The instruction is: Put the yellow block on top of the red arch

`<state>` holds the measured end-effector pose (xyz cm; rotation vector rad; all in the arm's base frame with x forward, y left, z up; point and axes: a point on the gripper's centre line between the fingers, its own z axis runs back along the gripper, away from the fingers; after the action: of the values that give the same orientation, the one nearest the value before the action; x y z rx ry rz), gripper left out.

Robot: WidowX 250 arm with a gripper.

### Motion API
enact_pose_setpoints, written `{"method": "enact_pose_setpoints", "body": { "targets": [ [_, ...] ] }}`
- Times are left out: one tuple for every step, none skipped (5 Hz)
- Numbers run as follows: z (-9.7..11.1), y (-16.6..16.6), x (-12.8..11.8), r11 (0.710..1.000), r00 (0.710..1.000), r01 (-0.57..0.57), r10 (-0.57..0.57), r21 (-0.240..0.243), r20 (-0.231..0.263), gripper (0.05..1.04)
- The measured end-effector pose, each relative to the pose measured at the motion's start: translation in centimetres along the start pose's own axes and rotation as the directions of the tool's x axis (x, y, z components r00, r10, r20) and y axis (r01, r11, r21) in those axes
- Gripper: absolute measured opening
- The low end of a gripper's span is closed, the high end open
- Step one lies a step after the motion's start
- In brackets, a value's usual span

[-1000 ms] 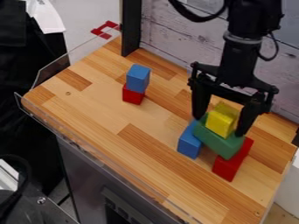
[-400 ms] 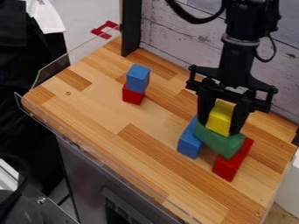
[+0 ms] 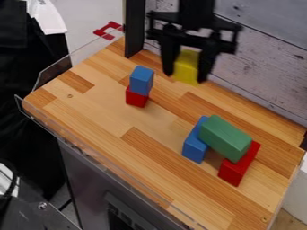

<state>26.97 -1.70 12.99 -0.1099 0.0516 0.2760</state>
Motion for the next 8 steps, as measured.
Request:
{"method": "enact_pose_setpoints", "body": {
  "targets": [
    [-0.1, 2.4, 1.1, 0.999, 0.999, -0.051, 0.051, -0.018, -0.017, 0.578],
    [-0.7, 3.1, 1.6, 0.998, 0.997, -0.055, 0.055, -0.009, -0.049, 0.578],
    [-1.9, 3.6, 2.7, 0.998, 0.996, -0.057, 0.055, -0.014, -0.076, 0.578],
    [-2.1, 4.5, 3.4, 0.997, 0.995, -0.068, 0.066, -0.021, -0.079, 0.578],
    [-2.2, 5.9, 3.8, 0.994, 0.992, -0.102, 0.100, -0.027, -0.080, 0.578],
    [-2.0, 6.7, 3.9, 0.992, 0.990, -0.121, 0.119, -0.030, -0.074, 0.578],
    [-2.7, 7.1, 4.0, 0.991, 0.987, -0.131, 0.128, -0.027, -0.095, 0.578],
    [-3.6, 7.4, 4.2, 0.991, 0.985, -0.129, 0.125, -0.024, -0.123, 0.578]
  ]
}}
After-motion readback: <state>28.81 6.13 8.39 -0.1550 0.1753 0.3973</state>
